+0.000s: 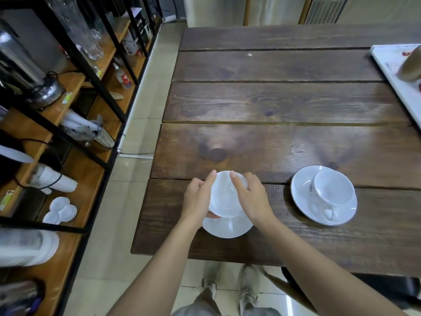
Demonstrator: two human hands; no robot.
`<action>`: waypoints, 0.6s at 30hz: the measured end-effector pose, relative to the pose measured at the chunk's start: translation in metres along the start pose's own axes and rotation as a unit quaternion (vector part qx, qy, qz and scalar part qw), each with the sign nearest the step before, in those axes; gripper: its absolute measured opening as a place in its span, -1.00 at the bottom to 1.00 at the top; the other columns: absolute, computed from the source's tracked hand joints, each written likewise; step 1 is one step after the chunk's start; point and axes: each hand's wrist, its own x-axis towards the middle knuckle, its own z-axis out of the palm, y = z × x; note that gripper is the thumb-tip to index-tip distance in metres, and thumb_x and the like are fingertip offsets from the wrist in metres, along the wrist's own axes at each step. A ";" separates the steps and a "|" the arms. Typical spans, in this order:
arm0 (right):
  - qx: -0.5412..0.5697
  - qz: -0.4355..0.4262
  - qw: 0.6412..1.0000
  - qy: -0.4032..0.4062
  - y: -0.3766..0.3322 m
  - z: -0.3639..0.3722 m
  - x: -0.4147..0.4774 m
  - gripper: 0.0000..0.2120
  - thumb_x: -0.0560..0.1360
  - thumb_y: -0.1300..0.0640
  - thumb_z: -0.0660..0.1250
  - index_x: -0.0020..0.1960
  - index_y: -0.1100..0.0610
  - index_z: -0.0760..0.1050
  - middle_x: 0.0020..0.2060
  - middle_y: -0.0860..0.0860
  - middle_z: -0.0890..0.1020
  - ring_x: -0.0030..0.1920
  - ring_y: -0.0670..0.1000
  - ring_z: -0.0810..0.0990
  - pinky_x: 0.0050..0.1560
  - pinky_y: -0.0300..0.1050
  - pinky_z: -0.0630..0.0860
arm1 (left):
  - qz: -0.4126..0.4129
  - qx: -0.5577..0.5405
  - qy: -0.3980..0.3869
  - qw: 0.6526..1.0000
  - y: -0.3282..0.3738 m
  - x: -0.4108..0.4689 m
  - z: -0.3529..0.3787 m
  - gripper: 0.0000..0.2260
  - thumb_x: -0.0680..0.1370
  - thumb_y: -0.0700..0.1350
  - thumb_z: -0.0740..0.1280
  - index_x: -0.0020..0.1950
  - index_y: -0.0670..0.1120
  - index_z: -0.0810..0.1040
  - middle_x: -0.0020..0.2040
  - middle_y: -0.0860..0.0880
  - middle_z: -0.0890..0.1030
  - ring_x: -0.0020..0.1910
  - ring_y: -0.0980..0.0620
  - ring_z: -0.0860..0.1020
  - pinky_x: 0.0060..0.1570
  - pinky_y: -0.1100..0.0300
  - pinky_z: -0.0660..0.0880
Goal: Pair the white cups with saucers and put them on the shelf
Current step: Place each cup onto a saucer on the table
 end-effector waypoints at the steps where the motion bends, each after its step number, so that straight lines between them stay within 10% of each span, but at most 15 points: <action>1: -0.001 -0.004 1.000 -0.004 0.002 0.000 -0.001 -0.59 0.56 -0.17 0.09 0.20 0.10 0.42 0.16 0.03 0.50 0.02 -0.05 0.49 -0.16 -0.26 0.39 | -0.004 -0.007 0.003 1.000 -0.002 -0.001 0.000 -0.76 0.51 0.21 0.26 -0.09 0.05 0.43 0.05 -0.05 0.54 0.02 -0.06 0.54 -0.38 0.13 0.58; 14: -0.080 -0.037 0.993 0.081 0.025 -0.010 0.007 -0.50 0.48 -0.29 0.08 -0.11 0.15 0.44 -0.10 0.01 0.47 -0.09 0.01 0.47 -0.12 -0.10 0.44 | 0.093 0.154 0.150 0.972 -0.020 0.002 -0.015 -0.49 0.44 0.25 0.29 0.23 -0.06 0.45 0.24 -0.03 0.49 0.23 -0.05 0.47 0.13 -0.05 0.49; 18: -0.126 0.054 0.989 0.050 0.030 -0.020 -0.003 -0.29 0.46 -0.33 0.13 0.28 0.25 0.43 0.37 0.13 0.33 0.37 0.15 0.27 0.38 0.05 0.19 | -0.003 0.071 0.055 0.996 -0.024 0.001 -0.023 -0.23 0.39 0.25 0.39 0.48 -0.07 0.22 0.44 -0.07 0.29 0.36 -0.13 0.37 0.19 -0.09 0.47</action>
